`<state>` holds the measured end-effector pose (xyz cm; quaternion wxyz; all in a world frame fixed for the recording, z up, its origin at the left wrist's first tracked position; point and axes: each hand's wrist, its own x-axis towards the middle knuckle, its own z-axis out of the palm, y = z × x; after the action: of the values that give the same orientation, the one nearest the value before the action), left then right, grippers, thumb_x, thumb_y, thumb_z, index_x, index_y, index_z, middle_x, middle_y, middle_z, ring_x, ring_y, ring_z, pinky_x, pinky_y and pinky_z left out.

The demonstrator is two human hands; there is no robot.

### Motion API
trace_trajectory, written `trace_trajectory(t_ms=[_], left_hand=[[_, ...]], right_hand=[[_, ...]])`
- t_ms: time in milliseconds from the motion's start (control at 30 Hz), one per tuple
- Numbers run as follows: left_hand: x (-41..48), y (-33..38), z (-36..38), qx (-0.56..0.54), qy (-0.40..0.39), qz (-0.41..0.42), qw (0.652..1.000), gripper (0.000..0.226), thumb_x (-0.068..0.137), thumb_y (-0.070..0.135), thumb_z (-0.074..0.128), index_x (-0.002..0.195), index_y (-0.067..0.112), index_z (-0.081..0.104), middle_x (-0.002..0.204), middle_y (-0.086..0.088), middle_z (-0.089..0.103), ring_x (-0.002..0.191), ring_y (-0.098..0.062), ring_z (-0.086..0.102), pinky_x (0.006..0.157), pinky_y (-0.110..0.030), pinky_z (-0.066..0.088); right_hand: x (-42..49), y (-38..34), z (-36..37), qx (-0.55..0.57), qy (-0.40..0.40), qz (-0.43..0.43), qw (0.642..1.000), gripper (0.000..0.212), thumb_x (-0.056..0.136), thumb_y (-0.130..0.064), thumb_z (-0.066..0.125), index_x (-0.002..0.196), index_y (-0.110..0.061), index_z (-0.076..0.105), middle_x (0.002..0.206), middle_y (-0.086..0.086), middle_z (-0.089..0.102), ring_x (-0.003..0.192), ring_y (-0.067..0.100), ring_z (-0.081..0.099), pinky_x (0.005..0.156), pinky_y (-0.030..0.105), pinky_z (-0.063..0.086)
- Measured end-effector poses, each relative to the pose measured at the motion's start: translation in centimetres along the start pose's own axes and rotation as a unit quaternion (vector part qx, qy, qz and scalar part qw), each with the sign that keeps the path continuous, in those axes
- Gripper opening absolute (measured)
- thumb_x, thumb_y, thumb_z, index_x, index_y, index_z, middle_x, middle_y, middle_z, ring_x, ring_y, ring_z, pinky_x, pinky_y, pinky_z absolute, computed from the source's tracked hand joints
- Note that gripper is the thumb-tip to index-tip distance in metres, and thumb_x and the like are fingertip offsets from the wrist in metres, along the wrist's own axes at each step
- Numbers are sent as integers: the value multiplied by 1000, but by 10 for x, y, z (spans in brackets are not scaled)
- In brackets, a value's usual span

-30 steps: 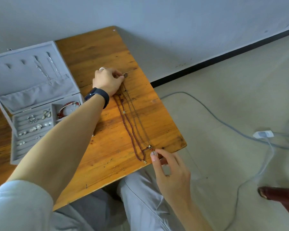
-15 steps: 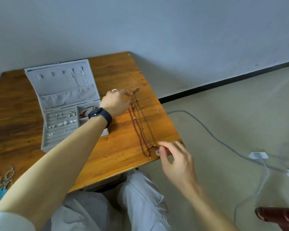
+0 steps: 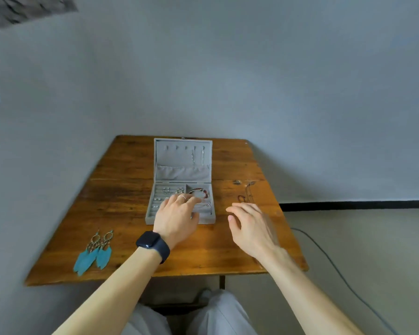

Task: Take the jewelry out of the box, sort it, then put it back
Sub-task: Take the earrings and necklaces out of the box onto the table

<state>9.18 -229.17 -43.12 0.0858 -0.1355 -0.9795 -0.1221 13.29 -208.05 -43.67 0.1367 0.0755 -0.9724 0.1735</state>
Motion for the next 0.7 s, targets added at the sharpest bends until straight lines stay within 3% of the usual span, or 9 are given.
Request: trace_trajectory(t_ms=[367,700], left_hand=[[1,-76,-44,44,37,-49,997,43,99,35,45,141,34,51,147,4,51,141,-20,38,114,-38,31],[85,-124,-58,-18,64,-90,994,45,99,37,46,144,33,45,149,3,46,136,-22,43,107,-38,40]], right_hand=[[83,-54,-1,-73,-14,-92,993,37,102,-34,42,134,-27,60,137,-11,60,132,13,45,107,34,40],[185,-60,19,-56,-4,-70,996,37,100,-40,46,133,-28,57,132,-9,62,120,17,53,94,30,49]])
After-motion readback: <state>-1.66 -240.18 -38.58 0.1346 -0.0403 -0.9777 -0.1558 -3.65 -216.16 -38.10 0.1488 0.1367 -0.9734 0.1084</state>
